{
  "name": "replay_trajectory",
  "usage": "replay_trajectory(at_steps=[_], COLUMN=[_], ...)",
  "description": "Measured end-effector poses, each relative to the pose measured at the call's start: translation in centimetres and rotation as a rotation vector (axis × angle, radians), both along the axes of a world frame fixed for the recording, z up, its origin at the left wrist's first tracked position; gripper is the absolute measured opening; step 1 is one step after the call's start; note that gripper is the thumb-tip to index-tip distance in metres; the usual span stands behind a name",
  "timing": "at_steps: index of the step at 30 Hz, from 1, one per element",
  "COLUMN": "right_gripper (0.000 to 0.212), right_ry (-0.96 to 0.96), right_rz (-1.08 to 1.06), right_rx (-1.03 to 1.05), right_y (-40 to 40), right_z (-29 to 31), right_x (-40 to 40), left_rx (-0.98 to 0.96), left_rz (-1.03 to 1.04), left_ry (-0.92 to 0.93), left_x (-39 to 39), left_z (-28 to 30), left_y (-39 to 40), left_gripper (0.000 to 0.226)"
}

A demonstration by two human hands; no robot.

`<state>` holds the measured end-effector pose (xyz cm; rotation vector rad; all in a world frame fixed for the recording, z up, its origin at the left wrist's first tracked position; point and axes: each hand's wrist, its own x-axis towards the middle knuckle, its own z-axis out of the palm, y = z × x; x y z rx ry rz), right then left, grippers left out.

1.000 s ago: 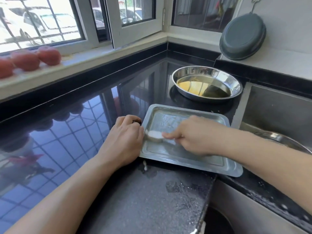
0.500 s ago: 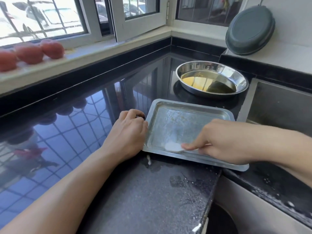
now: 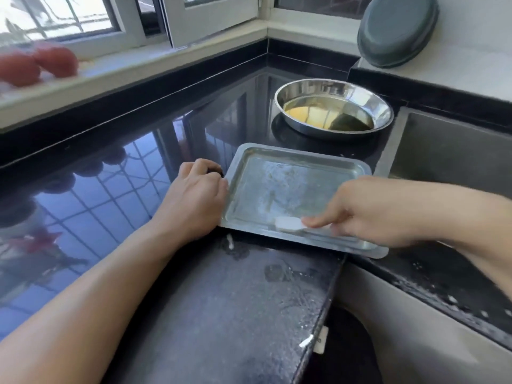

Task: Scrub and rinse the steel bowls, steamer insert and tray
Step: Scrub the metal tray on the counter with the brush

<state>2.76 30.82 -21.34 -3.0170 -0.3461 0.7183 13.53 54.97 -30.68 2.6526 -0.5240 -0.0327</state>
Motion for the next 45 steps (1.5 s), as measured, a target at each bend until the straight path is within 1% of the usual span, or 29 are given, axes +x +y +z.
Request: replay_trajectory(at_steps=[5,7,11,14,16,20,22,24,26,28,30,33,36,38,42,43,45], right_gripper=[0.053,0.053,0.047,0.046,0.045,0.045,0.043,0.040,0.039,0.039,0.038,0.039,0.039,0.039,0.040,0.040,0.042], right_ry=[-0.168,-0.192,-0.070,0.041,0.022,-0.084,-0.102,-0.055,0.045,0.092,0.067,-0.023,-0.125,-0.160,-0.047,-0.062,-0.156], right_rz=[0.036,0.038,0.036,-0.071,-0.102,-0.012,-0.004,-0.009,-0.087,-0.175,-0.185,-0.097,-0.194,-0.215,-0.063,-0.084,-0.197], right_rx=[0.111,0.132,0.029,-0.061,-0.042,0.073,0.092,0.044,0.038,0.054,0.069,0.135,0.184,0.162,0.105,0.095,0.055], right_y=[4.6,4.7,0.1,-2.1,-1.6,2.1,2.2,0.1,-2.6,-3.7,-2.7,0.2,1.0,0.7,1.3,1.0,0.0], right_z=[-2.3,-2.5,-1.0,0.7,0.9,-0.9,-1.0,-0.8,-0.3,0.3,0.1,-1.4,-2.2,-2.1,-1.6,-1.5,-1.1], right_x=[2.3,2.7,-0.1,-2.0,-1.7,0.2,0.5,0.1,-0.8,-1.7,-1.7,0.4,3.4,4.2,2.3,2.7,4.1], left_rx=[-0.014,-0.017,0.002,0.004,0.009,0.019,0.015,0.008,0.002,0.006,0.016,0.002,-0.025,-0.040,-0.055,-0.059,-0.061], left_rz=[-0.008,-0.007,0.004,0.005,0.002,-0.002,0.000,0.008,0.009,0.005,-0.006,-0.021,-0.027,-0.018,-0.011,-0.012,-0.020], left_ry=[-0.013,-0.003,-0.022,-0.046,-0.053,-0.050,-0.042,-0.033,-0.036,-0.043,-0.043,-0.020,-0.006,-0.008,-0.029,-0.031,-0.035], left_x=[-0.3,-0.4,-0.4,-0.3,-0.2,-0.5,-0.6,-0.5,-0.5,-0.3,-0.2,-0.2,-0.2,-0.3,-0.4,-0.3,-0.3], left_z=[0.1,0.3,0.4,0.3,0.2,0.3,0.3,0.3,0.2,0.2,0.2,0.3,0.4,0.4,0.3,0.3,0.4], left_y=[-0.2,-0.1,-0.1,-0.3,-0.4,-0.4,-0.3,-0.3,-0.2,-0.2,-0.3,-0.3,-0.2,-0.2,-0.2,-0.2,-0.2], left_gripper=[0.048,0.049,0.042,0.040,0.039,0.041,0.041,0.042,0.041,0.041,0.040,0.038,0.040,0.041,0.042,0.042,0.043])
